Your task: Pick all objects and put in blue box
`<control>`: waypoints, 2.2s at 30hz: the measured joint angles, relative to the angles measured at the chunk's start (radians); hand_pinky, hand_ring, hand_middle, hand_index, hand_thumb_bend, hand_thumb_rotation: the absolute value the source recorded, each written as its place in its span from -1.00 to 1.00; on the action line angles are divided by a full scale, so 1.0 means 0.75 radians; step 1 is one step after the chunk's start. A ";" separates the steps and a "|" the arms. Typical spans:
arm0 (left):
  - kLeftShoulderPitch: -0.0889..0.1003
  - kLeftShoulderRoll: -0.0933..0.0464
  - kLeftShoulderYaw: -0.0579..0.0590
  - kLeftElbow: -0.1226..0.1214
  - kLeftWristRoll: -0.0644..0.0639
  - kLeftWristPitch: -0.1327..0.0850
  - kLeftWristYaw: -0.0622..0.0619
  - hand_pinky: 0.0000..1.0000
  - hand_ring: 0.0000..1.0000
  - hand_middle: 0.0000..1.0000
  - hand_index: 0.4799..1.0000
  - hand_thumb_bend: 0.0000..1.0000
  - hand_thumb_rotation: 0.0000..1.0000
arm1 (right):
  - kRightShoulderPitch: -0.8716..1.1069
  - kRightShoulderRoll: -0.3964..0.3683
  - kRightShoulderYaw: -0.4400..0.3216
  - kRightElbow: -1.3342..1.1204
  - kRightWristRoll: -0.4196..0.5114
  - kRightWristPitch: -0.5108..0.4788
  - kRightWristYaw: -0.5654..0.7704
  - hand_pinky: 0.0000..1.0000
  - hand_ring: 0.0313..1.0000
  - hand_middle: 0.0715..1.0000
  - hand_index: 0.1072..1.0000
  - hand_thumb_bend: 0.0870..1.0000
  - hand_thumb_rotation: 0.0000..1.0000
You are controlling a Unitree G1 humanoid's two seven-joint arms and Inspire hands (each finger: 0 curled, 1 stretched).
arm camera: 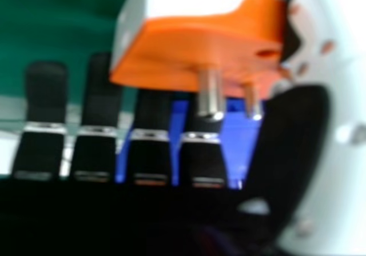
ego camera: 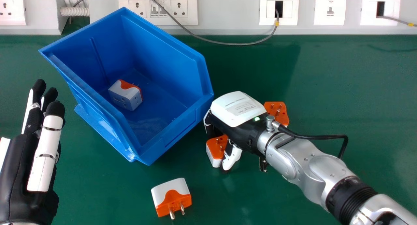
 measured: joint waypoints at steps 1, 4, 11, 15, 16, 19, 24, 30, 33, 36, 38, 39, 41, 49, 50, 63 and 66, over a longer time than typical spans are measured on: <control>0.000 0.000 0.000 0.002 0.000 -0.005 0.000 1.00 1.00 0.99 1.00 -0.05 0.69 | 0.000 0.000 0.000 0.003 0.000 -0.001 -0.006 -0.27 -0.09 -0.05 -0.24 -0.09 -1.00; 0.000 0.000 0.002 0.007 0.000 -0.011 -0.001 1.00 1.00 1.00 1.00 -0.06 0.69 | 0.000 0.000 0.000 0.008 0.000 -0.001 -0.017 -0.27 -0.11 -0.07 -0.24 -0.09 -1.00; -0.001 0.000 0.004 0.012 0.000 -0.011 -0.001 1.00 1.00 1.00 1.00 -0.06 0.69 | 0.000 0.000 0.000 0.016 -0.001 -0.001 -0.038 -0.27 -0.12 -0.08 -0.20 -0.09 -1.00; -0.002 0.000 0.003 0.011 0.000 -0.011 0.001 1.00 1.00 0.99 1.00 -0.07 0.69 | 0.000 -0.002 0.000 0.016 -0.001 -0.002 -0.042 -0.27 -0.14 -0.09 -0.19 -0.09 -1.00; -0.002 0.000 0.002 0.011 0.000 -0.011 0.002 1.00 1.00 0.99 1.00 -0.07 0.69 | 0.000 -0.003 0.000 0.016 0.000 -0.002 -0.041 -0.28 -0.14 -0.09 -0.19 -0.09 -1.00; -0.002 0.000 -0.003 0.010 0.000 -0.011 0.003 1.00 1.00 0.99 1.00 -0.07 0.69 | 0.000 -0.009 -0.005 0.006 0.003 -0.001 -0.020 -0.28 -0.14 -0.09 -0.19 -0.09 -1.00; -0.004 -0.001 -0.008 0.008 0.001 -0.010 0.005 1.00 1.00 1.00 1.00 -0.07 0.70 | 0.005 -0.035 -0.025 -0.042 0.008 0.010 0.039 -0.30 -0.15 -0.08 -0.18 -0.09 -1.00; -0.005 -0.002 -0.016 -0.005 0.002 -0.010 0.012 1.00 1.00 0.99 1.00 -0.06 0.70 | 0.044 -0.112 -0.070 -0.161 0.013 0.038 0.113 -0.31 -0.15 -0.07 -0.19 -0.10 -1.00; -0.005 -0.002 -0.017 -0.006 0.002 -0.009 0.019 1.00 1.00 0.99 1.00 -0.06 0.70 | 0.077 -0.148 -0.081 -0.245 0.013 0.040 0.144 -0.32 -0.14 -0.06 -0.20 -0.10 -1.00; -0.007 -0.002 -0.021 -0.006 0.002 -0.009 0.024 1.00 1.00 1.00 1.00 -0.06 0.70 | 0.110 -0.166 -0.092 -0.319 0.007 0.045 0.173 -0.32 -0.14 -0.06 -0.20 -0.10 -1.00; -0.007 -0.002 -0.023 -0.006 0.002 -0.009 0.025 1.00 1.00 1.00 1.00 -0.06 0.70 | 0.134 -0.179 -0.100 -0.372 0.005 0.060 0.201 -0.32 -0.14 -0.06 -0.20 -0.10 -1.00; -0.007 -0.002 -0.023 -0.006 0.002 -0.009 0.025 1.00 1.00 1.00 1.00 -0.06 0.70 | 0.144 -0.186 -0.105 -0.400 0.005 0.063 0.214 -0.32 -0.14 -0.06 -0.20 -0.10 -1.00; -0.006 -0.002 -0.023 -0.006 0.001 -0.009 0.025 1.00 1.00 1.00 1.00 -0.06 0.70 | 0.165 -0.199 -0.121 -0.458 0.008 0.062 0.232 -0.32 -0.14 -0.07 -0.20 -0.10 -1.00; -0.007 -0.002 -0.023 -0.002 0.001 -0.009 0.023 1.00 1.00 1.00 1.00 -0.05 0.70 | 0.205 -0.210 -0.163 -0.567 0.011 0.058 0.259 -0.32 -0.15 -0.07 -0.19 -0.10 -1.00; -0.007 -0.001 -0.023 -0.001 0.001 -0.009 0.023 1.00 1.00 1.00 1.00 -0.05 0.70 | 0.212 -0.211 -0.166 -0.576 0.011 0.058 0.262 -0.32 -0.15 -0.07 -0.19 -0.10 -1.00; -0.006 0.000 -0.026 -0.007 0.001 -0.005 0.025 1.00 1.00 0.99 1.00 -0.05 0.70 | 0.374 -0.306 -0.283 -0.958 0.060 0.022 0.383 -0.33 -0.15 -0.03 -0.17 -0.10 -1.00; -0.005 0.000 -0.026 -0.007 0.001 -0.003 0.026 1.00 1.00 1.00 1.00 -0.05 0.70 | 0.439 -0.335 -0.329 -1.094 0.097 0.005 0.436 -0.33 -0.15 -0.02 -0.16 -0.10 -1.00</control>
